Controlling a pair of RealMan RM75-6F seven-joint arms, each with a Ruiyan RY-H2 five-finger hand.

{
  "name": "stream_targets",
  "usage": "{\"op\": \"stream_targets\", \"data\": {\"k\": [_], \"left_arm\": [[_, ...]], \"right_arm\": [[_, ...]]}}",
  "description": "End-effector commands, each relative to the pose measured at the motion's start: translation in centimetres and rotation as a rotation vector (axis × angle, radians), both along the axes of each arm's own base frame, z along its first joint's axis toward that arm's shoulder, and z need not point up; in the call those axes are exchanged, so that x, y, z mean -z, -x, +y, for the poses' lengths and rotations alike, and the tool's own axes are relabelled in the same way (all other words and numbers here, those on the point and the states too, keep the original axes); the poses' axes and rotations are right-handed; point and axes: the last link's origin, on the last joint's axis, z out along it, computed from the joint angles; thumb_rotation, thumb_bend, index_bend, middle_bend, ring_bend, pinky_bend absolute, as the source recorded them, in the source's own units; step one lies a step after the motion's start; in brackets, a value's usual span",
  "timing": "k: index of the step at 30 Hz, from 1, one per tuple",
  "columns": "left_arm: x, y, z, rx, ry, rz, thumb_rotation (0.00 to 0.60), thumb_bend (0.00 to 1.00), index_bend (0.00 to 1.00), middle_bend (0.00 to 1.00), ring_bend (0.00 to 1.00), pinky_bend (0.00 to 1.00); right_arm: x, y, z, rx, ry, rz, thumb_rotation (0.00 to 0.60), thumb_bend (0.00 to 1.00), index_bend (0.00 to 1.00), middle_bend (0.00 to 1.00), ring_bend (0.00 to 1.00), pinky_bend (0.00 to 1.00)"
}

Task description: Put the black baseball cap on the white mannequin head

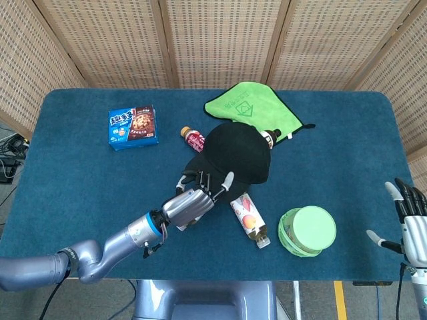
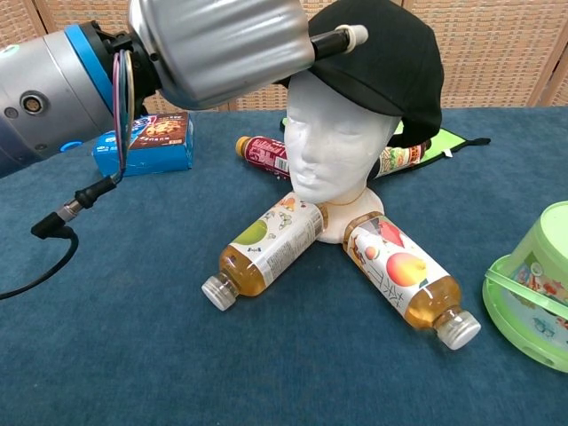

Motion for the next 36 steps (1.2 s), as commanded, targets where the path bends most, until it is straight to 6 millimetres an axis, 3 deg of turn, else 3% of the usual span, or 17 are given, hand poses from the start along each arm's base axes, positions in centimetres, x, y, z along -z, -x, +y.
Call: {"op": "stream_targets", "data": {"k": [1, 11, 16, 26, 36], "left_arm": [[0.0, 0.0, 0.0, -0.008, 0.000, -0.010, 0.600, 0.19, 0.04, 0.66, 0.77, 0.65], [-0.4, 0.8, -0.2, -0.035, -0.002, -0.016, 0.600, 0.10, 0.00, 0.66, 0.77, 0.65], [-0.3, 1.9, -0.5, -0.056, 0.005, -0.019, 0.600, 0.00, 0.00, 0.66, 0.77, 0.65], [-0.7, 3.5, -1.0, -0.097, 0.025, -0.093, 0.600, 0.00, 0.00, 0.64, 0.76, 0.64], [-1.7, 4.8, -1.6, -0.115, -0.013, -0.153, 0.600, 0.00, 0.00, 0.47, 0.64, 0.59]], "right_arm": [[0.0, 0.0, 0.0, 0.001, 0.000, 0.002, 0.600, 0.03, 0.00, 0.00, 0.00, 0.00], [0.0, 0.1, -0.1, 0.004, -0.001, 0.001, 0.600, 0.03, 0.00, 0.00, 0.00, 0.00], [0.1, 0.0, -0.1, 0.002, -0.002, 0.003, 0.600, 0.03, 0.00, 0.00, 0.00, 0.00], [0.3, -0.1, 0.0, -0.001, -0.005, 0.015, 0.600, 0.03, 0.00, 0.00, 0.00, 0.00], [0.5, -0.3, 0.0, -0.002, -0.006, 0.025, 0.600, 0.03, 0.00, 0.00, 0.00, 0.00]]}}
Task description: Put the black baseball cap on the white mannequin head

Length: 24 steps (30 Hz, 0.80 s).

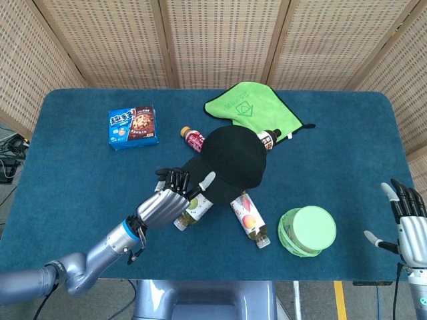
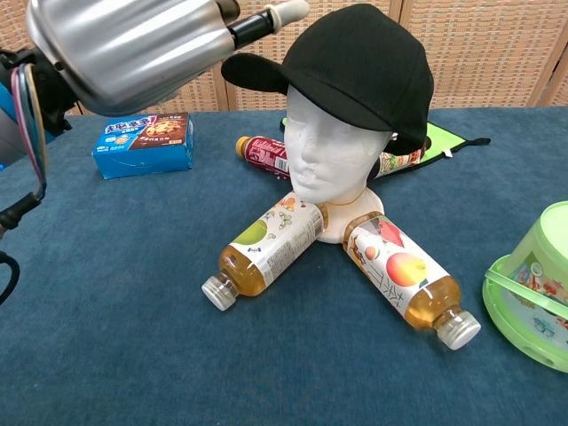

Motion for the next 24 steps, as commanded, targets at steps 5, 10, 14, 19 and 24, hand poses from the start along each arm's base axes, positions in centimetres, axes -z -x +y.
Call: {"op": "stream_targets", "data": {"k": [5, 10, 14, 19, 24], "left_arm": [[-0.8, 1.0, -1.0, -0.065, -0.013, -0.031, 0.600, 0.00, 0.00, 0.41, 0.59, 0.55], [-2.0, 2.8, -2.6, -0.138, -0.002, -0.128, 0.600, 0.00, 0.00, 0.34, 0.54, 0.51], [-3.7, 5.4, -4.3, -0.224, 0.030, -0.279, 0.600, 0.00, 0.00, 0.22, 0.44, 0.40], [-5.1, 9.8, -6.3, -0.370, 0.075, -0.441, 0.600, 0.00, 0.00, 0.02, 0.21, 0.22], [-5.9, 13.6, -8.5, -0.532, 0.168, -0.627, 0.600, 0.00, 0.00, 0.00, 0.02, 0.04]], "right_arm": [[-0.1, 0.0, 0.1, -0.002, 0.004, 0.001, 0.600, 0.03, 0.00, 0.00, 0.00, 0.00], [0.0, -0.1, 0.1, -0.004, 0.002, 0.002, 0.600, 0.03, 0.00, 0.00, 0.00, 0.00], [0.0, -0.2, 0.2, -0.012, 0.003, 0.007, 0.600, 0.03, 0.00, 0.00, 0.00, 0.00], [0.2, -0.5, 0.3, -0.022, 0.006, 0.022, 0.600, 0.03, 0.00, 0.00, 0.00, 0.00], [0.4, -0.7, 0.4, -0.029, 0.013, 0.043, 0.600, 0.03, 0.00, 0.00, 0.00, 0.00]]}}
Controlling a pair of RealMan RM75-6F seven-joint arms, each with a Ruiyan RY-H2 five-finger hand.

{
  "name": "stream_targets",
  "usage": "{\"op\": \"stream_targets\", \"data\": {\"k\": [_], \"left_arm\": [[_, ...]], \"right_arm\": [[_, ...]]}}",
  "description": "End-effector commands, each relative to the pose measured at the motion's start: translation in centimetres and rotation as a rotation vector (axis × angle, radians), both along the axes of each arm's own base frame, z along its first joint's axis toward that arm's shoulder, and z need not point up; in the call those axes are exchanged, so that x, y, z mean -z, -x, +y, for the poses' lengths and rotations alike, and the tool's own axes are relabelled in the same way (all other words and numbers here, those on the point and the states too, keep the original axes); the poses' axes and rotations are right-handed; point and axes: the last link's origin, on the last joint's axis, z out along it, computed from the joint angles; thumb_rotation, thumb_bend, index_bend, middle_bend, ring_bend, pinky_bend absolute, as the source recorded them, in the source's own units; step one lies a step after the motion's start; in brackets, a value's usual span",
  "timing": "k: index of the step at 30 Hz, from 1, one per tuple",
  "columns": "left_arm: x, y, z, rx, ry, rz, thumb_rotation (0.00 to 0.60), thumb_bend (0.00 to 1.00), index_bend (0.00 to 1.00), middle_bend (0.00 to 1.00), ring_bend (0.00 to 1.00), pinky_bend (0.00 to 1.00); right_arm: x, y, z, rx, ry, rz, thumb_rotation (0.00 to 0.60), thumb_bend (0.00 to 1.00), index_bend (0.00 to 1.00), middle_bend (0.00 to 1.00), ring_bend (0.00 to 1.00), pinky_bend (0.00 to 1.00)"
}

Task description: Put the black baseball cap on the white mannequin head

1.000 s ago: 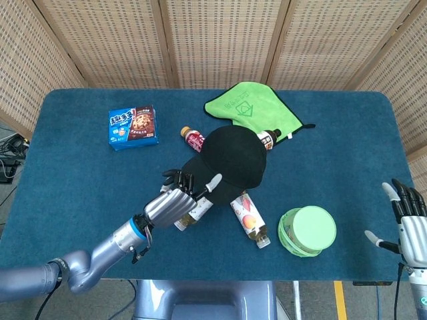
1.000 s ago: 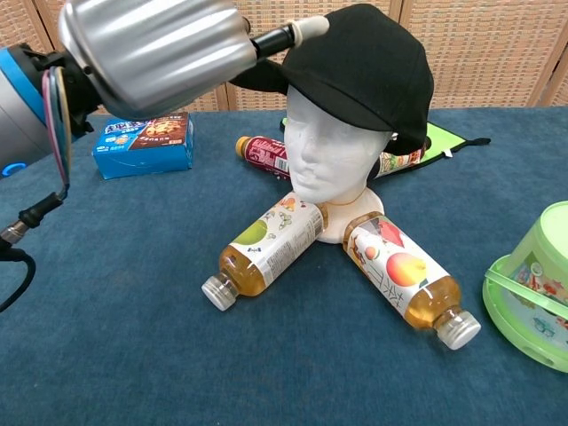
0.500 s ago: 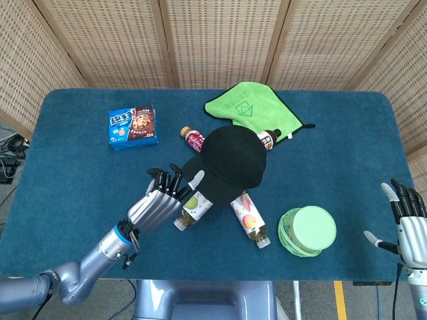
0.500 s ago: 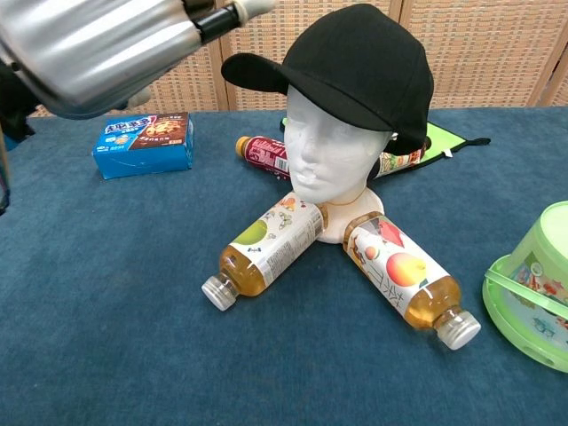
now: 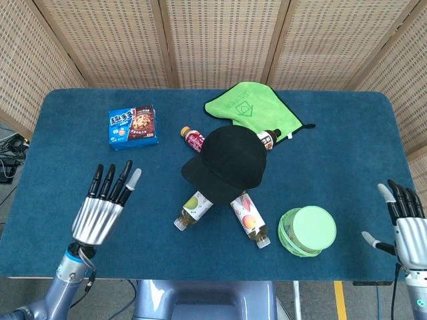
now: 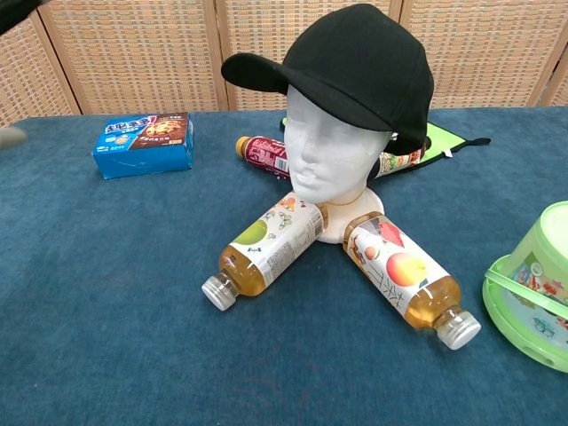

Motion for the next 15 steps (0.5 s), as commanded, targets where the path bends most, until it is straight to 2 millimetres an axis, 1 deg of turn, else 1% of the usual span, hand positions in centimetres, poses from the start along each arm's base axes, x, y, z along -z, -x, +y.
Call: {"op": "stream_targets", "data": {"k": [1, 6, 10, 15], "left_arm": [[-1.0, 4.4, -2.6, -0.168, 0.080, -0.187, 0.600, 0.00, 0.00, 0.00, 0.00, 0.01], [-1.4, 7.0, -4.2, -0.278, 0.204, -0.410, 0.600, 0.00, 0.00, 0.00, 0.00, 0.00], [-2.2, 8.9, -4.8, -0.329, 0.234, -0.531, 0.600, 0.00, 0.00, 0.00, 0.00, 0.00], [-3.0, 10.5, -5.1, -0.347, 0.244, -0.576, 0.600, 0.00, 0.00, 0.00, 0.00, 0.00]], "right_arm": [[0.1, -0.2, 0.0, -0.005, 0.005, 0.014, 0.600, 0.03, 0.00, 0.00, 0.00, 0.00], [0.4, -0.4, 0.1, -0.013, 0.008, 0.034, 0.600, 0.03, 0.00, 0.00, 0.00, 0.00], [0.5, -0.7, 0.3, -0.023, 0.015, 0.054, 0.600, 0.03, 0.00, 0.00, 0.00, 0.00], [0.9, -1.1, 0.4, -0.035, 0.007, 0.070, 0.600, 0.03, 0.00, 0.00, 0.00, 0.00]]}}
